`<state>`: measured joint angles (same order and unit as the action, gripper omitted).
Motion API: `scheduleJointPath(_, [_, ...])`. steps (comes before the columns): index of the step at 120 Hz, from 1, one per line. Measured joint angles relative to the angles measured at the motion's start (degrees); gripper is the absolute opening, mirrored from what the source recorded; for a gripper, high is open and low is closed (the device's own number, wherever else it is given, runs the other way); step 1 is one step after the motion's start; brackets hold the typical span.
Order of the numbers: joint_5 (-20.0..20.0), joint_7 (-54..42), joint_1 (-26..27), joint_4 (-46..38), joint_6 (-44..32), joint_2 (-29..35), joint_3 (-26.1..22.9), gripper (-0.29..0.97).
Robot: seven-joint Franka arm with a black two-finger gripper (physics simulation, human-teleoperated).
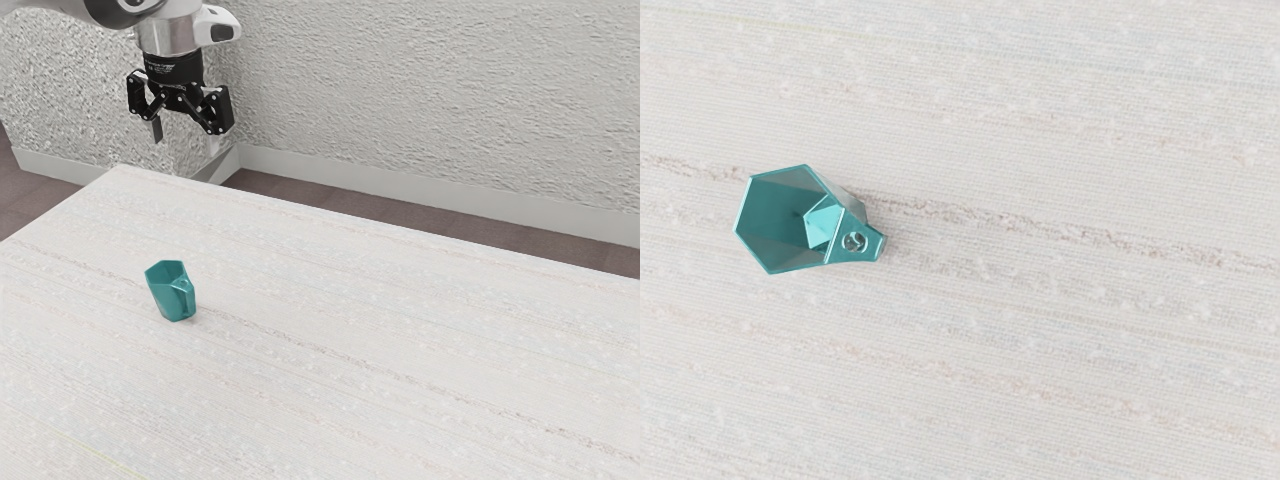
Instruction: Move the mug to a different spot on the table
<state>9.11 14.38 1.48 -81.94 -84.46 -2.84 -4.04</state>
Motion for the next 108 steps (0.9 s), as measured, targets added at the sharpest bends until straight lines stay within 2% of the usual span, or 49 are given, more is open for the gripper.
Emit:
scheduleJointPath(64, [0.08,-1.88,-0.12,0.16,-0.16,-0.65,-0.17,0.68])
scheduleJointPath(108, [0.12,-16.02,-0.24,-0.41,0.26,-8.23,-0.01,0.68])
